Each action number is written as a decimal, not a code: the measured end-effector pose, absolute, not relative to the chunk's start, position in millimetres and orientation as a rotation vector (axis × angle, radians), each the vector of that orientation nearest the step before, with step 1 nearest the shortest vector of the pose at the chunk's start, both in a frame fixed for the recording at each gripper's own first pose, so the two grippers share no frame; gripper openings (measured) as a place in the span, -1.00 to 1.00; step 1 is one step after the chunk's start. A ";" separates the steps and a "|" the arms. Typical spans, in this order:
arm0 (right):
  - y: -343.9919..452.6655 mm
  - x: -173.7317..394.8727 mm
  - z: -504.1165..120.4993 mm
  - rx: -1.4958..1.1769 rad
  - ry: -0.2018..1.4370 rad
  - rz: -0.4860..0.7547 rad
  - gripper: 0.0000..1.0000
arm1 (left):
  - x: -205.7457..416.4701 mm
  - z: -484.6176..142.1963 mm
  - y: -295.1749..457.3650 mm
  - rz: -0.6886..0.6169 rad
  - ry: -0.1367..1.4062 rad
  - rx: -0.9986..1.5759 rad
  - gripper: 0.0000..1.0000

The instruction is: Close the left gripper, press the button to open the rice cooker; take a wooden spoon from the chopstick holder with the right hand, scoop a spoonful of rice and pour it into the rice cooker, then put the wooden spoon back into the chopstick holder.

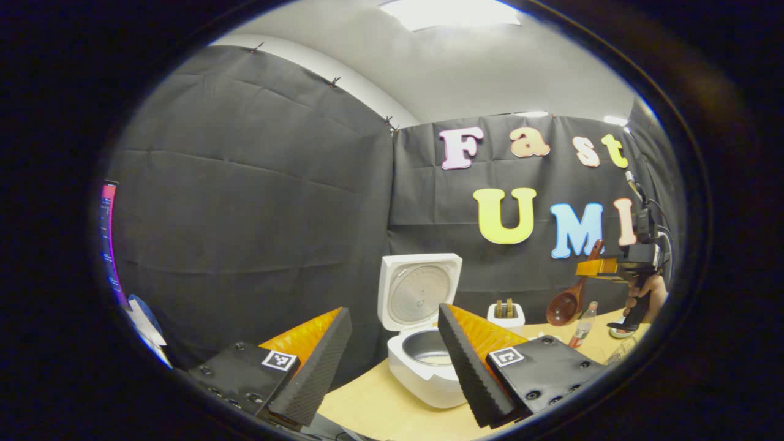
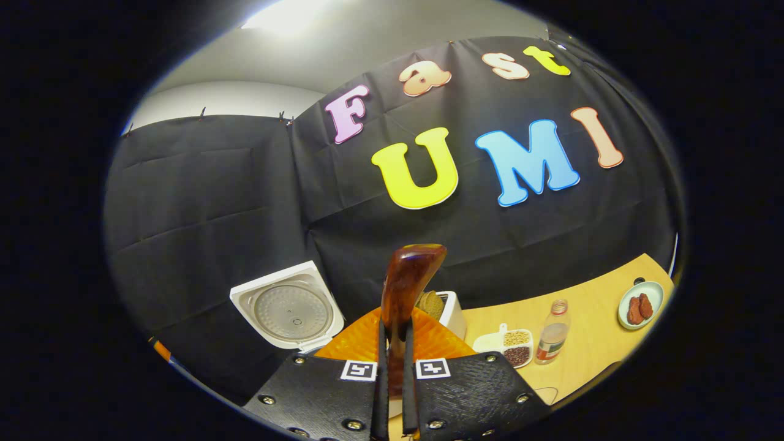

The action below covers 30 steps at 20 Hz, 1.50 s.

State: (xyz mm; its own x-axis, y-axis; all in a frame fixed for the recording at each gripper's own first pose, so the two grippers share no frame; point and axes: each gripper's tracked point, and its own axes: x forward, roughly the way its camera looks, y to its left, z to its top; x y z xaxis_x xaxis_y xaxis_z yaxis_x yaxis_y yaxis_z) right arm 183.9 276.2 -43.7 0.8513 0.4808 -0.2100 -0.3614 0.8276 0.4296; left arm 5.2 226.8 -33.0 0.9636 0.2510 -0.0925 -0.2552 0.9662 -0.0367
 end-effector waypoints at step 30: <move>-40.8 136.1 -177.0 0.316 0.447 -0.053 -0.82 | 59.4 12.7 57.4 -0.017 0.021 0.007 0.95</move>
State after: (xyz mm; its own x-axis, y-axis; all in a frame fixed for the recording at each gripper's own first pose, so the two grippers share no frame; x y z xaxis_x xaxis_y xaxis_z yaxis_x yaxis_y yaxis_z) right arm 136.1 -40.8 -177.0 0.9011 0.0184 -0.4332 0.1193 0.9500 0.2885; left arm 59.4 57.4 12.7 0.9996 -0.0165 -0.0212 0.0167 0.9998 0.0072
